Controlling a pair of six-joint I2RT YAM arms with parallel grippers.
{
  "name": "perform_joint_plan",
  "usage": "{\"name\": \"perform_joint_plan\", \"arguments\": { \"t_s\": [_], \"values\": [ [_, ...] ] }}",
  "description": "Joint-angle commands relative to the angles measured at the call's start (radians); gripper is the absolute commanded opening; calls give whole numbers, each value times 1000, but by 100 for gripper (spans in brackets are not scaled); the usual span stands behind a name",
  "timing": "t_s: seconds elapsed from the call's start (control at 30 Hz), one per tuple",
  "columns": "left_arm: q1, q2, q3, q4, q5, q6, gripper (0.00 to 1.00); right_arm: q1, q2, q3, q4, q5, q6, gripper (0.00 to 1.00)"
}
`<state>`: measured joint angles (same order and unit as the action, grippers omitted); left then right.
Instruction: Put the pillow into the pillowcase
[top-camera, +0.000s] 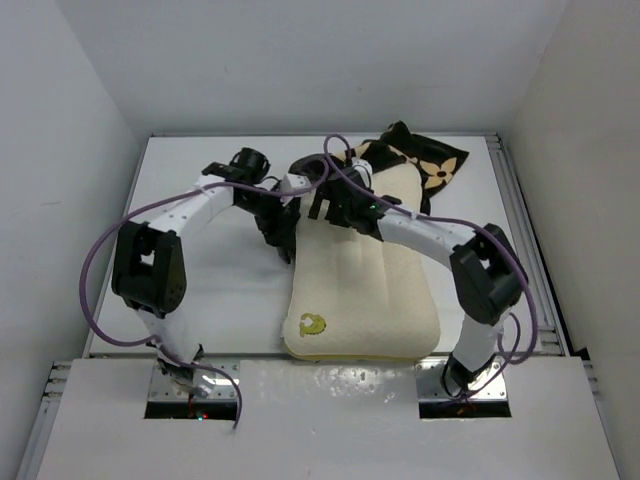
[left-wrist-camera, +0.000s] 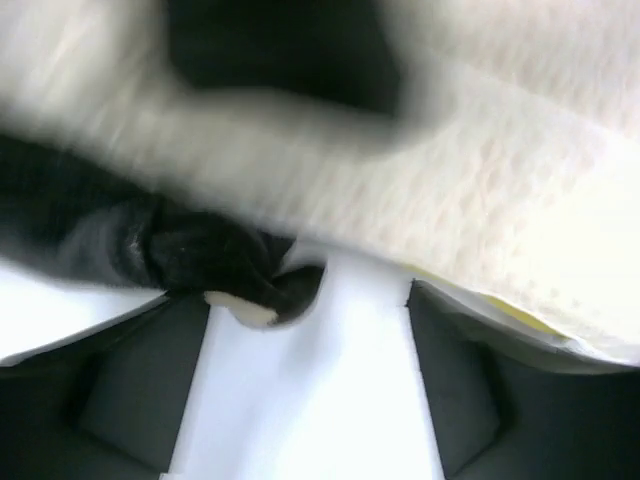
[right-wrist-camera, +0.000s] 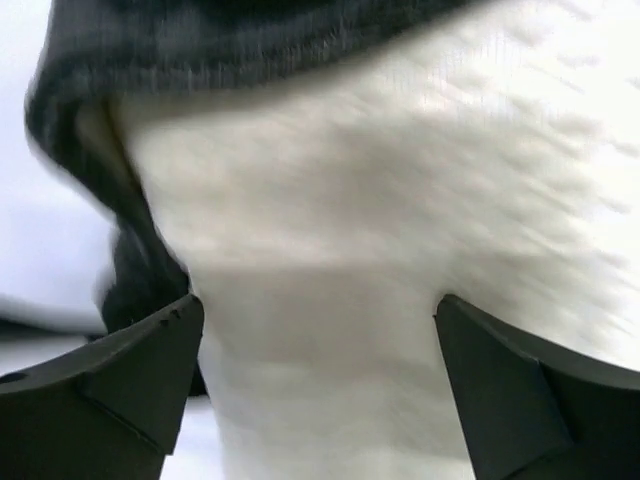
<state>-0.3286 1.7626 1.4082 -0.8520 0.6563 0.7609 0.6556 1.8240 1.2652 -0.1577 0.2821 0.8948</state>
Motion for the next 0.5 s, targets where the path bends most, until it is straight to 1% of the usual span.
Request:
{"name": "perform_joint_plan", "arguments": {
  "t_s": [0.0,0.03,0.07,0.1,0.13,0.17,0.2,0.23,0.27,0.3,0.33,0.37,0.4,0.43,0.47],
  "values": [
    [111,-81,75,-68,43,20,84,-43,-210,-97,30,-141,-151,98],
    [129,-83,95,-73,39,15,87,-51,-257,-165,32,-176,-172,97],
    [141,-92,144,-70,37,9,93,-82,-349,-199,35,-219,-218,93],
    [154,-94,170,-61,39,-15,94,-99,-391,-225,20,-303,-235,83],
    [155,-98,196,-36,39,-31,94,-114,-432,-268,4,-319,-249,34],
    [143,-101,236,-13,39,-73,93,-149,-475,-282,-18,-320,-255,13],
    [129,-103,253,46,34,-99,85,-174,-542,-293,-63,-310,-258,2],
    [103,-97,271,74,-13,-124,58,-198,-572,-311,-84,-298,-260,0],
    [35,-56,328,93,-59,-177,2,-253,-589,-320,-103,-285,-254,3],
    [-1,-26,362,123,-157,-192,0,-286,-617,-334,-126,-261,-252,33],
    [-41,4,386,142,-203,-193,0,-316,-617,-336,-132,-252,-237,52],
    [-114,64,429,165,-255,-192,0,-386,-617,-337,-141,-253,-225,65],
    [-147,93,449,215,-300,-192,1,-427,-596,-337,-144,-268,-212,78],
    [-177,124,466,238,-373,-189,28,-463,-580,-334,-137,-318,-188,86],
    [-231,173,494,267,-412,-183,42,-529,-562,-333,-132,-345,-166,92]
  ]
}}
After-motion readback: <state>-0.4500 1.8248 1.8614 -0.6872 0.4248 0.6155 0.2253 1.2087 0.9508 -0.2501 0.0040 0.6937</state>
